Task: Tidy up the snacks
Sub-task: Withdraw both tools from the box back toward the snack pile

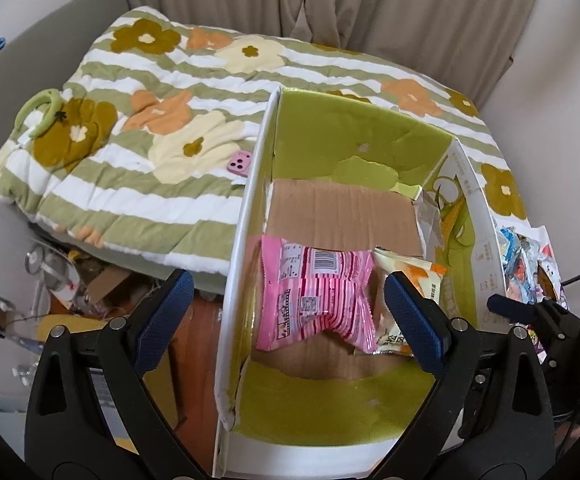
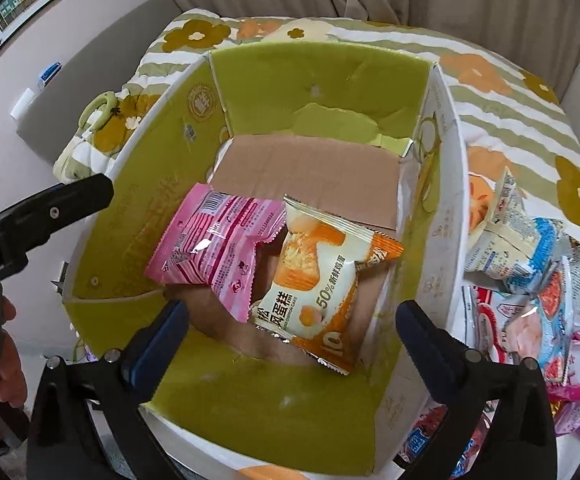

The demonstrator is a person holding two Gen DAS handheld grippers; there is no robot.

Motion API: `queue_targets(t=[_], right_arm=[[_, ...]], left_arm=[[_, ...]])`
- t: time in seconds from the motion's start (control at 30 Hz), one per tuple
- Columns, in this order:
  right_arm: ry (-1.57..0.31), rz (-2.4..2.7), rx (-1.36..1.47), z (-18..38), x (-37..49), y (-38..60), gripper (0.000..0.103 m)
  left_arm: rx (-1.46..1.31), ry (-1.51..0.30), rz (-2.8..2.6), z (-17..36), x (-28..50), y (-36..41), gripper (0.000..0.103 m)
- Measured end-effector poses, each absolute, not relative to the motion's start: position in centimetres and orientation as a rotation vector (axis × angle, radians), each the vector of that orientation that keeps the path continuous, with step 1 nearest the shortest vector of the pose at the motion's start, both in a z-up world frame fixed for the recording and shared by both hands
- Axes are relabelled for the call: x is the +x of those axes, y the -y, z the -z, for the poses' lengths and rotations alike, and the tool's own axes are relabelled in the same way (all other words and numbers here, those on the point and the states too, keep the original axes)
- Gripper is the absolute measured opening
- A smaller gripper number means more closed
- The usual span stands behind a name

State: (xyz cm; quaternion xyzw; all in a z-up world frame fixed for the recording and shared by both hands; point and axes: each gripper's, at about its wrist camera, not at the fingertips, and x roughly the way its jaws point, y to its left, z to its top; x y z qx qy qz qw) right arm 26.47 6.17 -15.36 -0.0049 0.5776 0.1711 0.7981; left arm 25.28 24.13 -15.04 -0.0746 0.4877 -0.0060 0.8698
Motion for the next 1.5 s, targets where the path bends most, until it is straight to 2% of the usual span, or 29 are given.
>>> queue_targets(t=[0.43, 0.8, 1.17, 1.5], right_arm=[[-1.06, -0.28, -0.027, 9.7, 23.0, -6.1, 0.103], [-0.939, -0.184, -0.014, 5.9, 19.2, -3.5, 0.103], [-0.839, -0.143, 0.003, 3.1, 14.6, 6.9, 0.103], [-0.851, -0.137, 0.015, 3.8, 11.0, 19.9, 0.103]], left_arm=[[-0.119, -0.911, 0.092, 11.2, 21.4, -23.8, 0.096], [-0.087, -0.83, 0.166, 8.4, 18.3, -20.3, 0.096], [-0.112, -0.783, 0.19, 6.8, 14.1, -10.8, 0.096], [-0.098, -0.856, 0.247, 10.1, 10.9, 1.0, 0.096]])
